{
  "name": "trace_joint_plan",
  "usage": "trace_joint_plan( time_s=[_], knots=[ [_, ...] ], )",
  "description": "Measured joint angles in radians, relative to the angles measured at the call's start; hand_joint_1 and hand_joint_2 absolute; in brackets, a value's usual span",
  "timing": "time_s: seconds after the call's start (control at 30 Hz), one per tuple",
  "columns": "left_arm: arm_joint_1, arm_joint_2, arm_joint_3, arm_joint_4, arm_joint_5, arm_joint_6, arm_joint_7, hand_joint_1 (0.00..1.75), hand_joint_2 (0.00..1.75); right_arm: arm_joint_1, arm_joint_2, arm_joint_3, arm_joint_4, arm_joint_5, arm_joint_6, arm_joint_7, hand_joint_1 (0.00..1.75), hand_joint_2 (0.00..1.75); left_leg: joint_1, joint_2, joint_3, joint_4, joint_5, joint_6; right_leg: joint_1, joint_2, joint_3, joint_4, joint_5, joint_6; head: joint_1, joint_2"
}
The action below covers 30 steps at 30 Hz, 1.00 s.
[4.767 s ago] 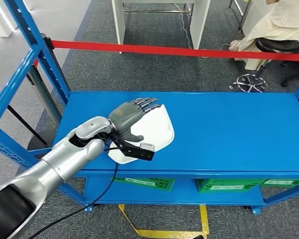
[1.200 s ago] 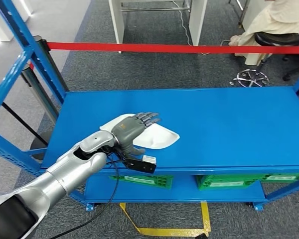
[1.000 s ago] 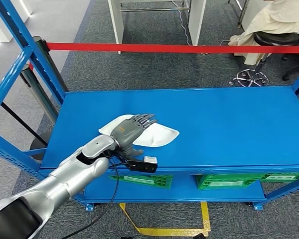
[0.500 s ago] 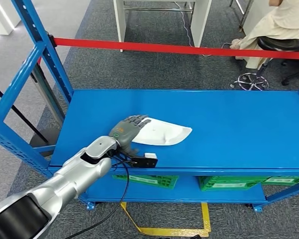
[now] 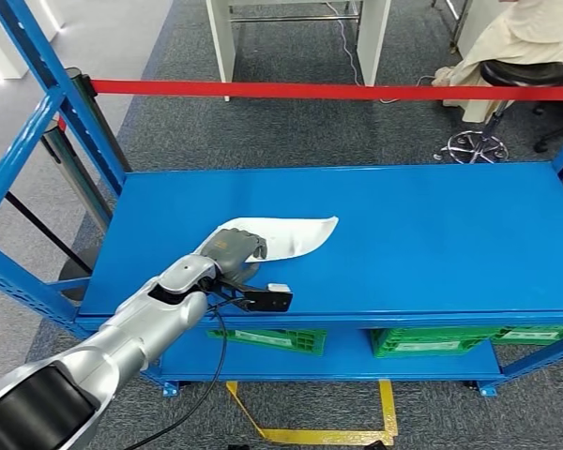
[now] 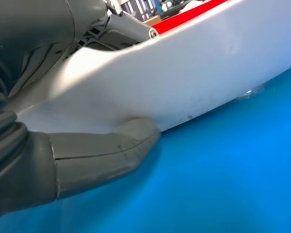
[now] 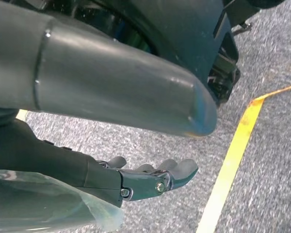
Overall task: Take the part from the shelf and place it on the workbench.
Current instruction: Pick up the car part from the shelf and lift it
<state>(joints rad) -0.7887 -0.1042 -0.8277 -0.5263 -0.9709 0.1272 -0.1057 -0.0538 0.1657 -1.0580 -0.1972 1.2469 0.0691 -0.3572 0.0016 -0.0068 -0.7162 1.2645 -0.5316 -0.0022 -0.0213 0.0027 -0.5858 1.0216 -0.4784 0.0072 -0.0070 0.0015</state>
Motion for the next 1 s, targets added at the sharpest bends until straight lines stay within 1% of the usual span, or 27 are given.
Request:
trace_joint_plan(
  time_s=[0.03, 0.07, 0.1, 0.13, 0.17, 0.23, 0.27, 0.3, 0.33, 0.37, 0.4, 0.43, 0.47, 0.5, 0.53, 0.57, 0.6, 0.63, 0.67, 0.73, 0.77, 0.8, 0.83, 0.9, 0.93, 0.97, 1.0],
  knots=[
    [-0.003, -0.001, 0.004, -0.002, 0.003, -0.004, -0.009, 1.75, 1.75, 0.000, 0.000, -0.002, 0.000, 0.000, 0.000, -0.001, 0.00, 0.00, 0.000, 0.000, 0.029, -0.064, 0.038, 0.004, 0.000, 0.000, 0.002, 0.000, -0.001, 0.001, 0.000, 0.000],
    [-0.008, -0.001, 0.007, -0.004, 0.010, -0.007, -0.020, 1.75, 1.75, -0.001, 0.000, -0.003, 0.000, 0.001, 0.000, -0.001, 0.00, 0.00, -0.002, 0.000, 0.060, -0.128, 0.066, 0.008, 0.001, 0.000, 0.004, 0.000, -0.002, 0.002, 0.000, 0.000],
    [-0.012, -0.002, 0.010, -0.007, 0.020, -0.012, -0.035, 1.75, 1.75, -0.001, 0.000, -0.004, 0.000, 0.001, 0.000, -0.002, 0.00, 0.00, -0.004, 0.000, 0.085, -0.182, 0.081, 0.012, 0.003, 0.000, 0.004, 0.001, -0.004, 0.005, 0.000, 0.000],
    [-0.015, -0.002, 0.013, -0.013, 0.035, -0.016, -0.053, 1.75, 1.75, -0.001, 0.000, -0.005, 0.000, 0.002, 0.000, -0.003, 0.00, 0.00, -0.006, -0.001, 0.100, -0.214, 0.085, 0.015, 0.004, 0.000, 0.004, 0.001, -0.004, 0.010, 0.001, 0.000],
    [-0.016, -0.001, 0.018, -0.019, 0.055, -0.021, -0.076, 1.75, 1.75, -0.001, 0.000, -0.006, 0.000, 0.002, 0.000, -0.003, 0.00, 0.00, -0.008, -0.001, 0.105, -0.225, 0.080, 0.017, 0.005, -0.001, 0.002, 0.000, -0.004, 0.014, 0.001, 0.000],
    [-0.014, 0.000, 0.034, -0.042, 0.108, -0.023, -0.126, 1.75, 1.75, -0.001, 0.000, -0.007, 0.000, 0.004, 0.000, -0.004, 0.00, 0.00, -0.006, -0.002, 0.107, -0.236, 0.081, 0.026, 0.003, -0.002, 0.000, -0.001, -0.006, 0.026, 0.002, 0.000],
    [-0.011, 0.000, 0.044, -0.056, 0.140, -0.020, -0.148, 1.75, 1.75, 0.000, 0.000, -0.007, 0.000, 0.004, -0.001, -0.005, 0.00, 0.00, -0.004, -0.002, 0.109, -0.241, 0.084, 0.032, 0.003, -0.002, -0.005, 0.008, -0.015, 0.031, 0.002, 0.000],
    [-0.005, -0.001, 0.057, -0.073, 0.179, -0.017, -0.169, 1.75, 1.75, -0.001, 0.000, -0.008, 0.000, 0.004, -0.001, -0.006, 0.00, 0.00, -0.002, -0.001, 0.112, -0.247, 0.087, 0.038, 0.003, -0.002, -0.018, 0.035, -0.034, 0.035, 0.004, 0.000],
    [0.005, -0.003, 0.071, -0.091, 0.221, -0.019, -0.187, 1.75, 1.75, 0.000, 0.000, -0.009, 0.000, 0.004, -0.002, -0.006, 0.00, 0.00, -0.001, -0.001, 0.113, -0.250, 0.089, 0.042, 0.002, -0.002, -0.042, 0.084, -0.061, 0.037, 0.006, 0.000],
    [0.017, -0.006, 0.086, -0.109, 0.267, -0.025, -0.206, 1.75, 1.75, 0.000, 0.000, -0.010, 0.000, 0.004, -0.003, -0.007, 0.00, 0.00, -0.001, 0.000, 0.112, -0.250, 0.089, 0.044, 0.002, -0.002, -0.072, 0.147, -0.091, 0.040, 0.008, 0.000],
    [0.034, -0.009, 0.102, -0.129, 0.319, -0.033, -0.227, 1.75, 1.75, 0.001, 0.000, -0.011, 0.000, 0.004, -0.003, -0.007, 0.00, 0.00, -0.002, 0.000, 0.112, -0.250, 0.089, 0.045, 0.002, -0.002, -0.103, 0.212, -0.116, 0.042, 0.008, 0.000],
    [0.055, -0.011, 0.117, -0.152, 0.369, -0.037, -0.250, 1.75, 1.75, 0.002, 0.000, -0.012, 0.000, 0.004, -0.004, -0.008, 0.00, 0.00, -0.002, 0.001, 0.112, -0.249, 0.089, 0.046, 0.002, -0.002, -0.126, 0.256, -0.125, 0.044, 0.008, 0.000],
    [0.078, -0.012, 0.133, -0.179, 0.419, -0.034, -0.274, 1.75, 1.75, 0.003, 0.000, -0.013, 0.000, 0.004, -0.005, -0.009, 0.00, 0.00, -0.002, 0.001, 0.112, -0.249, 0.089, 0.045, 0.001, -0.002, -0.133, 0.267, -0.117, 0.046, 0.008, 0.000],
    [0.102, -0.014, 0.150, -0.214, 0.471, -0.020, -0.297, 1.75, 1.75, 0.003, 0.000, -0.013, 0.000, 0.003, -0.006, -0.010, 0.00, 0.00, -0.001, 0.001, 0.113, -0.248, 0.088, 0.044, 0.000, -0.003, -0.121, 0.236, -0.090, 0.048, 0.008, 0.000],
    [0.124, -0.017, 0.169, -0.252, 0.516, 0.002, -0.316, 1.75, 1.75, 0.003, 0.000, -0.014, 0.000, 0.002, -0.008, -0.011, 0.00, 0.00, 0.000, 0.001, 0.113, -0.246, 0.087, 0.042, -0.001, -0.003, -0.093, 0.174, -0.053, 0.049, 0.008, 0.000],
    [0.145, -0.020, 0.187, -0.293, 0.556, 0.031, -0.331, 1.75, 1.75, 0.002, 0.001, -0.014, 0.000, 0.001, -0.010, -0.012, 0.00, 0.00, -0.001, 0.000, 0.112, -0.243, 0.084, 0.038, -0.002, -0.003, -0.061, 0.109, -0.026, 0.050, 0.008, 0.000],
    [0.164, -0.023, 0.206, -0.333, 0.592, 0.059, -0.342, 1.75, 1.75, 0.002, 0.002, -0.014, 0.000, 0.000, -0.012, -0.013, 0.00, 0.00, -0.003, 0.000, 0.110, -0.238, 0.082, 0.034, -0.003, -0.002, -0.032, 0.051, -0.007, 0.048, 0.008, 0.000],
    [0.181, -0.026, 0.223, -0.372, 0.625, 0.083, -0.349, 1.75, 1.75, 0.002, 0.003, -0.015, 0.000, -0.001, -0.015, -0.013, 0.00, 0.00, -0.005, -0.001, 0.107, -0.234, 0.080, 0.029, -0.003, -0.001, -0.014, 0.019, -0.001, 0.045, 0.008, 0.000],
    [0.197, -0.029, 0.238, -0.408, 0.653, 0.102, -0.354, 1.75, 1.75, 0.003, 0.004, -0.016, 0.000, -0.002, -0.017, -0.014, 0.00, 0.00, -0.007, -0.001, 0.105, -0.232, 0.080, 0.025, -0.002, 0.001, -0.007, 0.008, -0.005, 0.040, 0.007, 0.000],
    [0.233, -0.034, 0.264, -0.480, 0.704, 0.144, -0.364, 1.75, 1.75, 0.005, 0.005, -0.020, 0.000, -0.004, -0.023, -0.014, 0.00, 0.00, -0.006, -0.001, 0.103, -0.230, 0.080, 0.017, 0.000, 0.002, -0.006, 0.005, -0.002, 0.026, 0.005, 0.000],
    [0.249, -0.037, 0.276, -0.514, 0.721, 0.173, -0.371, 1.75, 1.75, 0.005, 0.006, -0.022, 0.000, -0.005, -0.026, -0.014, 0.00, 0.00, -0.004, -0.001, 0.101, -0.222, 0.073, 0.012, -0.001, 0.003, -0.005, 0.004, 0.000, 0.020, 0.004, 0.000],
    [0.263, -0.040, 0.287, -0.547, 0.736, 0.208, -0.378, 1.75, 1.75, 0.004, 0.007, -0.024, 0.000, -0.005, -0.029, -0.014, 0.00, 0.00, -0.003, 0.000, 0.092, -0.199, 0.056, 0.007, -0.002, 0.002, -0.004, 0.002, 0.001, 0.014, 0.002, 0.000],
    [0.274, -0.043, 0.298, -0.576, 0.748, 0.243, -0.382, 1.75, 1.75, 0.004, 0.008, -0.026, 0.000, -0.006, -0.032, -0.014, 0.00, 0.00, -0.002, 0.000, 0.074, -0.156, 0.029, 0.002, -0.003, 0.001, -0.003, 0.001, 0.002, 0.009, 0.001, 0.000],
    [0.293, -0.045, 0.314, -0.624, 0.766, 0.304, -0.388, 1.75, 1.75, 0.004, 0.009, -0.030, 0.000, -0.006, -0.038, -0.014, 0.00, 0.00, -0.001, 0.000, 0.019, -0.028, -0.031, -0.005, -0.002, 0.000, -0.003, 0.001, 0.001, 0.004, -0.001, 0.000],
    [0.304, -0.045, 0.321, -0.643, 0.773, 0.327, -0.391, 1.75, 1.75, 0.004, 0.010, -0.033, 0.000, -0.006, -0.040, -0.014, 0.00, 0.00, -0.001, 0.000, -0.004, 0.024, -0.047, -0.005, -0.002, 0.000, -0.003, 0.002, 0.001, 0.003, -0.001, 0.000],
    [0.314, -0.046, 0.327, -0.661, 0.778, 0.349, -0.395, 1.75, 1.75, 0.005, 0.010, -0.035, 0.000, -0.007, -0.042, -0.014, 0.00, 0.00, -0.001, 0.000, -0.014, 0.044, -0.046, -0.004, -0.001, 0.000, -0.003, 0.002, 0.001, 0.003, -0.001, 0.000],
    [0.323, -0.048, 0.333, -0.678, 0.781, 0.370, -0.400, 1.75, 1.75, 0.005, 0.010, -0.036, 0.000, -0.007, -0.044, -0.014, 0.00, 0.00, -0.001, 0.000, -0.006, 0.028, -0.027, -0.001, 0.000, 0.001, -0.003, 0.002, 0.001, 0.003, -0.001, 0.000]
  ],
)
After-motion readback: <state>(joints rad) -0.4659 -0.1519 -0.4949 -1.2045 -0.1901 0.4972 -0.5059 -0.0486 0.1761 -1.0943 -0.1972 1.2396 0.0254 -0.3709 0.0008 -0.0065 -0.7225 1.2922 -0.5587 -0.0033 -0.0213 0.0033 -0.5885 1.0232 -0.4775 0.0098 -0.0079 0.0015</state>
